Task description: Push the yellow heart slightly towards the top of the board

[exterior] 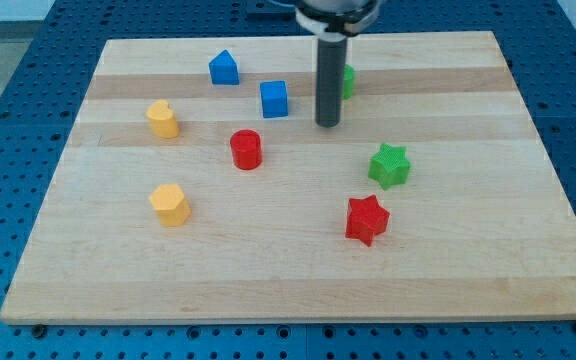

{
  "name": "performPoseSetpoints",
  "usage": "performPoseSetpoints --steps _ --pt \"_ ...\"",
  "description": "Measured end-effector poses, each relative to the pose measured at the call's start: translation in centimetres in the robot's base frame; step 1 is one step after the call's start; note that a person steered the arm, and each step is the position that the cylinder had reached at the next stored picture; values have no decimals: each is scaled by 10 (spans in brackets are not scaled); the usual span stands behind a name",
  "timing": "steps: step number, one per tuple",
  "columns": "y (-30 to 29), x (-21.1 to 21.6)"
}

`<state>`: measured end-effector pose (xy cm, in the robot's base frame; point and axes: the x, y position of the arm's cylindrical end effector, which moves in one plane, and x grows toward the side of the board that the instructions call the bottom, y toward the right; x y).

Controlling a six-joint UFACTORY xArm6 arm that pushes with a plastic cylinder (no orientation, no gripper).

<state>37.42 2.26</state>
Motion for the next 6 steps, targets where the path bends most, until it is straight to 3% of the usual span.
performPoseSetpoints --steps 6 --pt "-194 30"
